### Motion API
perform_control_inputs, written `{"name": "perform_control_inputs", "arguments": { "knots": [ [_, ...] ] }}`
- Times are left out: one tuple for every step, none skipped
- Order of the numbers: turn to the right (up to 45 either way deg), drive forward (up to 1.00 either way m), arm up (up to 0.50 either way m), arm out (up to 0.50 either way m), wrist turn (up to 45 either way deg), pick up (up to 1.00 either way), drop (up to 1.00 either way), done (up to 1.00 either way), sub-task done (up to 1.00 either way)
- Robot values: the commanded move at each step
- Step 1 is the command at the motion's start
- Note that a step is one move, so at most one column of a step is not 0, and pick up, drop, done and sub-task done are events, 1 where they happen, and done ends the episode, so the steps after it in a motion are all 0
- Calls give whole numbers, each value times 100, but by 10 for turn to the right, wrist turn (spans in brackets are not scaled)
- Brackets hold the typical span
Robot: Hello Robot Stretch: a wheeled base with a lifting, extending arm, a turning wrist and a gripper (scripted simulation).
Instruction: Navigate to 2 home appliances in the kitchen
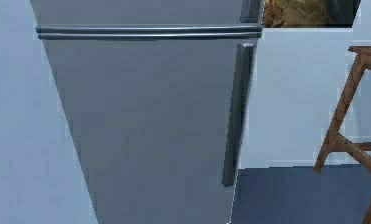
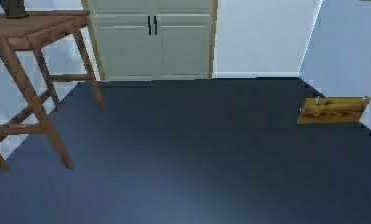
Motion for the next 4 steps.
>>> {"name": "perform_control_inputs", "arguments": {
  "knots": [
    [-450,0,0,0,0,0,0,0,0],
    [-450,0,0,0,0,0,0,0,0],
    [-450,0,0,0,0,0,0,0,0],
    [-120,0,0,0,0,0,0,0,0]
  ]
}}
